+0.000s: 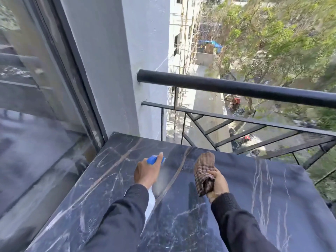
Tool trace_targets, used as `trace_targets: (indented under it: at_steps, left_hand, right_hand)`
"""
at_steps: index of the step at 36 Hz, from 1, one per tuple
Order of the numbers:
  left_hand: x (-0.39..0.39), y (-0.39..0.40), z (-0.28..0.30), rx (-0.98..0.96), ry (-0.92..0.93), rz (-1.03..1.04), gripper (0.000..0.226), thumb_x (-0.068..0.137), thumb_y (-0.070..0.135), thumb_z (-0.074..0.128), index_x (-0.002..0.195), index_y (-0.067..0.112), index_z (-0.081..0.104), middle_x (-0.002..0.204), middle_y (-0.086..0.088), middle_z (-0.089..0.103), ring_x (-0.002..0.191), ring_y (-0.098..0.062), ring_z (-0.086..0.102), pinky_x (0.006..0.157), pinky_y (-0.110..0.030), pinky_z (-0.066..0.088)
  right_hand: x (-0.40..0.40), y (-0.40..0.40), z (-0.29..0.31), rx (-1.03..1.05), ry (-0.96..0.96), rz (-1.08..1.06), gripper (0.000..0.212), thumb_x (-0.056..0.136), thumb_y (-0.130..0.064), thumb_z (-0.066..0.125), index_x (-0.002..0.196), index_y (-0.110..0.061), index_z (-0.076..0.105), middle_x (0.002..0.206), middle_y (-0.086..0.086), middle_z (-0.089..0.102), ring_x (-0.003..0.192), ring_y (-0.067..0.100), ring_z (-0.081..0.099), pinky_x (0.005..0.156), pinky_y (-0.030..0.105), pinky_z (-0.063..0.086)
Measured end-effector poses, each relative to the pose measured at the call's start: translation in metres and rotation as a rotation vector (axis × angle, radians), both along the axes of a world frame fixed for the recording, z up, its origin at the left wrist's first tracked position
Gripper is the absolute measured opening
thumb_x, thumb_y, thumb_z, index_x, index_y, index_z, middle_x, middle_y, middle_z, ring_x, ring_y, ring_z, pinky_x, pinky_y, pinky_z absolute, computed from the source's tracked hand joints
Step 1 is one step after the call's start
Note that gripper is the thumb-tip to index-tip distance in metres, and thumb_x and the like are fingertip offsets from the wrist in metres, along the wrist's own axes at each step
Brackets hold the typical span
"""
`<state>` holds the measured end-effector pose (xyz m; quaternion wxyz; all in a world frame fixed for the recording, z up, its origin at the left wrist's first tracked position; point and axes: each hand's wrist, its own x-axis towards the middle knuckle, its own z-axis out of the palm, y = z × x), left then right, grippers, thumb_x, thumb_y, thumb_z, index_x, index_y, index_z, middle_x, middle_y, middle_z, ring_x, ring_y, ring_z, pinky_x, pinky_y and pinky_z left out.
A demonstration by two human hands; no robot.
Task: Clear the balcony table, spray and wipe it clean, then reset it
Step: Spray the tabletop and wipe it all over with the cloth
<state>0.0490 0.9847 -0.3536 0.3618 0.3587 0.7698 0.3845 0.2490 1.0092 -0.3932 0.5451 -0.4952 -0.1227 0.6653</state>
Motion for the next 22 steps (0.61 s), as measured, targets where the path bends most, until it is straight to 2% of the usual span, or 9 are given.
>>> trace_targets:
  at_steps: [4, 6, 8, 11, 13, 15, 18, 20, 22]
  left_hand:
    - [-0.002, 0.039, -0.012, -0.039, 0.028, -0.016, 0.035, 0.083, 0.065, 0.051, 0.065, 0.035, 0.057, 0.093, -0.009, 0.071, 0.075, -0.029, 0.064, 0.079, -0.034, 0.053]
    - [-0.004, 0.056, -0.020, -0.052, 0.033, -0.015, 0.038, 0.083, 0.066, 0.050, 0.066, 0.033, 0.056, 0.093, -0.010, 0.070, 0.076, -0.029, 0.064, 0.079, -0.034, 0.053]
    - [-0.008, 0.072, -0.028, -0.083, 0.051, 0.004, 0.045, 0.078, 0.072, 0.049, 0.073, 0.028, 0.057, 0.090, -0.011, 0.070, 0.081, -0.032, 0.068, 0.080, -0.036, 0.055]
    - [-0.016, 0.093, -0.039, -0.113, 0.084, 0.012, 0.062, 0.073, 0.077, 0.045, 0.083, 0.019, 0.065, 0.081, -0.012, 0.070, 0.074, -0.032, 0.069, 0.080, -0.039, 0.056]
    - [-0.023, 0.105, -0.045, -0.125, 0.109, 0.024, 0.065, 0.074, 0.075, 0.044, 0.091, 0.017, 0.067, 0.081, -0.013, 0.070, 0.062, -0.029, 0.066, 0.071, -0.033, 0.056]
    - [-0.030, 0.113, -0.047, -0.138, 0.135, 0.042, 0.067, 0.074, 0.076, 0.044, 0.095, 0.016, 0.065, 0.086, -0.015, 0.070, 0.066, -0.029, 0.066, 0.069, -0.032, 0.055]
    - [-0.039, 0.122, -0.053, -0.174, 0.226, 0.056, 0.064, 0.074, 0.075, 0.042, 0.088, 0.016, 0.061, 0.089, -0.015, 0.071, 0.081, -0.033, 0.069, 0.080, -0.039, 0.055]
    - [-0.045, 0.126, -0.055, -0.178, 0.260, 0.078, 0.057, 0.076, 0.073, 0.044, 0.077, 0.018, 0.055, 0.089, -0.014, 0.071, 0.082, -0.033, 0.069, 0.080, -0.039, 0.054]
    - [-0.051, 0.129, -0.055, -0.162, 0.279, 0.102, 0.053, 0.077, 0.071, 0.046, 0.069, 0.019, 0.050, 0.089, -0.015, 0.071, 0.081, -0.034, 0.069, 0.081, -0.040, 0.054]
  right_hand:
    - [-0.003, 0.042, -0.014, -0.026, -0.008, 0.005, 0.047, 0.085, 0.003, 0.041, 0.130, -0.004, 0.048, 0.088, 0.011, 0.064, 0.063, 0.018, 0.064, 0.056, 0.025, 0.052]
    - [-0.005, 0.061, -0.021, -0.026, 0.007, 0.006, 0.045, 0.085, 0.003, 0.041, 0.129, -0.004, 0.049, 0.079, 0.009, 0.068, 0.063, 0.020, 0.065, 0.057, 0.026, 0.052]
    - [-0.007, 0.078, -0.027, -0.006, 0.022, 0.001, 0.043, 0.085, 0.005, 0.039, 0.127, -0.001, 0.049, 0.066, 0.007, 0.069, 0.061, 0.022, 0.063, 0.060, 0.027, 0.051]
    - [-0.013, 0.096, -0.032, 0.005, 0.027, 0.008, 0.040, 0.086, 0.007, 0.038, 0.122, -0.003, 0.052, 0.069, 0.009, 0.067, 0.065, 0.023, 0.059, 0.063, 0.029, 0.049]
    - [-0.017, 0.108, -0.038, 0.003, 0.020, 0.003, 0.038, 0.086, 0.009, 0.038, 0.117, -0.004, 0.053, 0.064, 0.008, 0.066, 0.064, 0.023, 0.058, 0.062, 0.029, 0.048]
    - [-0.020, 0.116, -0.041, 0.003, 0.014, -0.006, 0.036, 0.086, 0.010, 0.037, 0.116, -0.004, 0.052, 0.065, 0.010, 0.063, 0.065, 0.024, 0.055, 0.064, 0.031, 0.045]
    - [-0.026, 0.126, -0.048, -0.012, 0.014, 0.008, 0.028, 0.086, 0.005, 0.040, 0.106, -0.008, 0.055, 0.058, 0.005, 0.067, 0.065, 0.022, 0.057, 0.064, 0.031, 0.047]
    - [-0.030, 0.129, -0.049, -0.015, 0.020, 0.010, 0.025, 0.086, 0.004, 0.040, 0.098, -0.010, 0.056, 0.065, 0.007, 0.065, 0.068, 0.022, 0.057, 0.064, 0.032, 0.048]
    - [-0.033, 0.131, -0.048, 0.002, 0.000, 0.018, 0.027, 0.087, 0.005, 0.039, 0.104, -0.009, 0.053, 0.075, 0.011, 0.060, 0.068, 0.023, 0.056, 0.065, 0.032, 0.047]
